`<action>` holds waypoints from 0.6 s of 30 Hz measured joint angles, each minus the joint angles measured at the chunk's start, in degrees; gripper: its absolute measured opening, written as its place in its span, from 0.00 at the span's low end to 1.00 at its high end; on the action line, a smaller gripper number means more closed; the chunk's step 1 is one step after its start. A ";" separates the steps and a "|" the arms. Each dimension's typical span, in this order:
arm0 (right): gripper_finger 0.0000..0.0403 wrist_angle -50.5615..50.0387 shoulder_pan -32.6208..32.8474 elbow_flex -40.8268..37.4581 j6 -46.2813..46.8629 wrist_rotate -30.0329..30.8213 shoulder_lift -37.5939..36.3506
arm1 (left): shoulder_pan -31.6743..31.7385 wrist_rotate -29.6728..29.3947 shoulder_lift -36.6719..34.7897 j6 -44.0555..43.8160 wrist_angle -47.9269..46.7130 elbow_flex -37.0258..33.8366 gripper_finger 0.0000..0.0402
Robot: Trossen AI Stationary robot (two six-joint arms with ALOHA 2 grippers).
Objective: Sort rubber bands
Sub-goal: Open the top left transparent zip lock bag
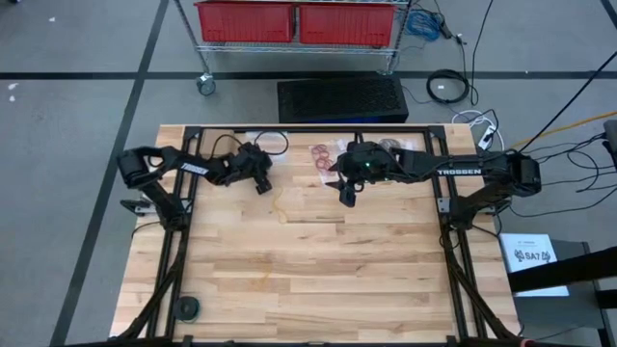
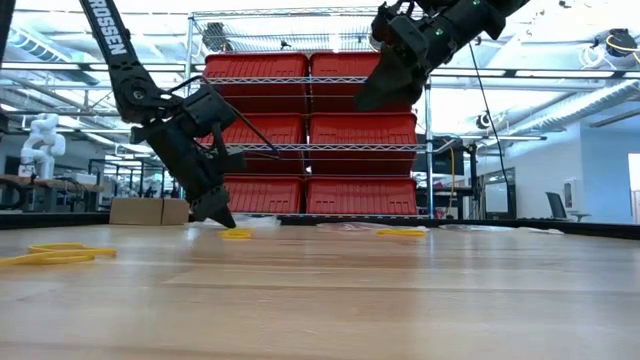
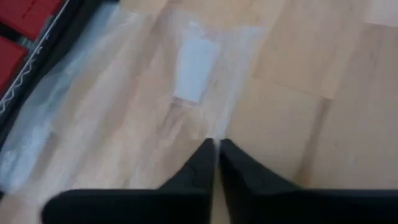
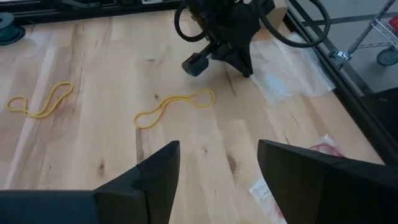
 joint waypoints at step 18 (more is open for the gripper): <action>0.52 -4.02 4.45 0.00 -4.07 1.36 0.00 | -7.57 9.25 -18.02 -8.84 -7.55 -0.28 0.01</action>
